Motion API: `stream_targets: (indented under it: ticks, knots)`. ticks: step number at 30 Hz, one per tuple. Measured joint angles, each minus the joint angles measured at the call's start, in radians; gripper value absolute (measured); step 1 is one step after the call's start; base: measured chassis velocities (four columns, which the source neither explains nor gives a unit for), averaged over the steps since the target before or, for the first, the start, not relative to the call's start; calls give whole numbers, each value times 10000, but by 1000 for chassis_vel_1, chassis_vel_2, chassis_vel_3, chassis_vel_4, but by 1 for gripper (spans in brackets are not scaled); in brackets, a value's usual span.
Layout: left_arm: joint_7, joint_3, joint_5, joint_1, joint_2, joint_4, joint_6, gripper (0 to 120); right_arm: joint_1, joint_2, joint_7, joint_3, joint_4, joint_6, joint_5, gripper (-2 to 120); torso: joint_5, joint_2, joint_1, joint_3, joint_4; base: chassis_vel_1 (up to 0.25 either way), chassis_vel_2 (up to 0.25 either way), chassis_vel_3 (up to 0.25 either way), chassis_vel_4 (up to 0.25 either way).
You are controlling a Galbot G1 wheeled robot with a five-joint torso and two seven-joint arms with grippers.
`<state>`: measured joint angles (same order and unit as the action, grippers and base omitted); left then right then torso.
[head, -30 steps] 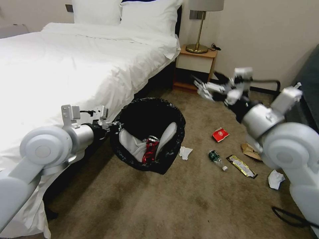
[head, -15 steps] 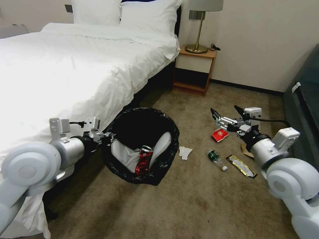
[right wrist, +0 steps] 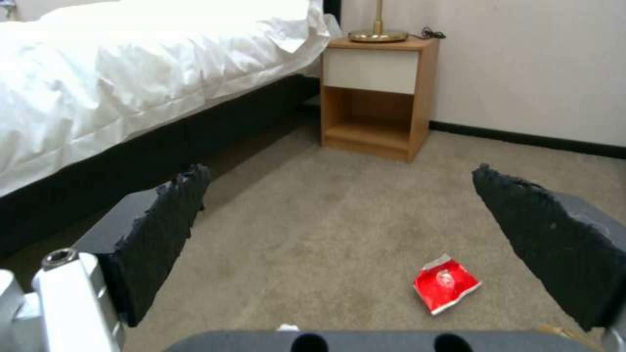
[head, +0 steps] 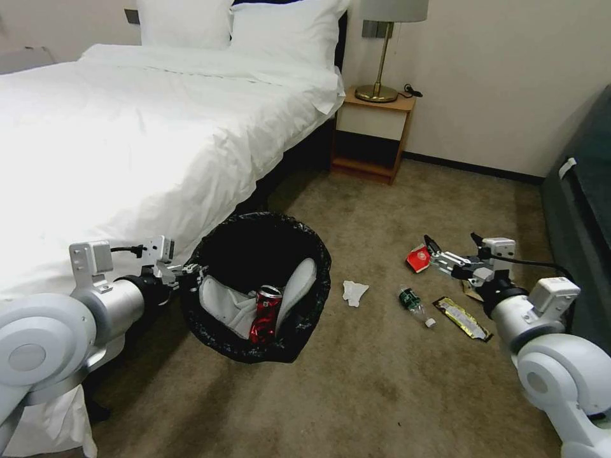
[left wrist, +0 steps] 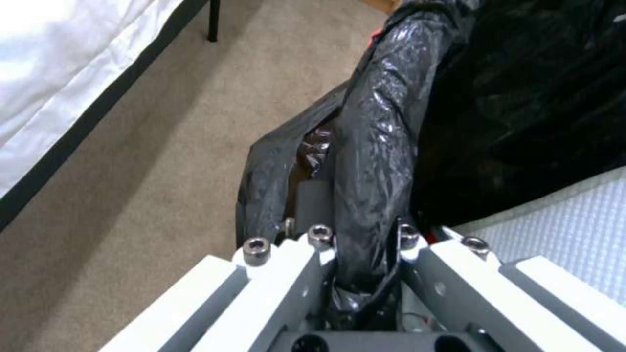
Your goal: Pick up the trash bin, then pick up the garbage on the floor and place it into the trash bin.
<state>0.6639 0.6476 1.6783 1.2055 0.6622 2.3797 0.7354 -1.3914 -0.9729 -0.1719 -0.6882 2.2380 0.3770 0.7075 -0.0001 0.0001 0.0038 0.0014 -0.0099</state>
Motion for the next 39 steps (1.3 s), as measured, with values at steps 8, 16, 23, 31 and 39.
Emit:
stream_targets:
  ticks: [8,16,23,31,39]
  knots:
    - [-176,1,-138,9,24,37,0,1,0,-27,-37,-30,0,10,65,100,0,0,-1,-1,0,0,0,0,0]
    - [-235,44,-714,224,57,143,0,1,-54,-55,-137,-38,6,36,69,100,0,-1,2,1,2,-58,69,59,-53]
    - [-556,149,-1007,378,85,240,0,1,-28,-53,-174,-35,44,58,104,100,2,-1,2,1,1,-43,31,53,-41]
    - [-621,219,-1154,581,64,322,1,1,-78,-82,-175,-12,96,80,110,100,0,0,2,0,2,-9,10,11,-14]
    - [-537,230,-1161,637,51,409,1,1,-87,-77,-172,-15,138,105,106,100,1,0,1,1,1,-34,13,15,-45]
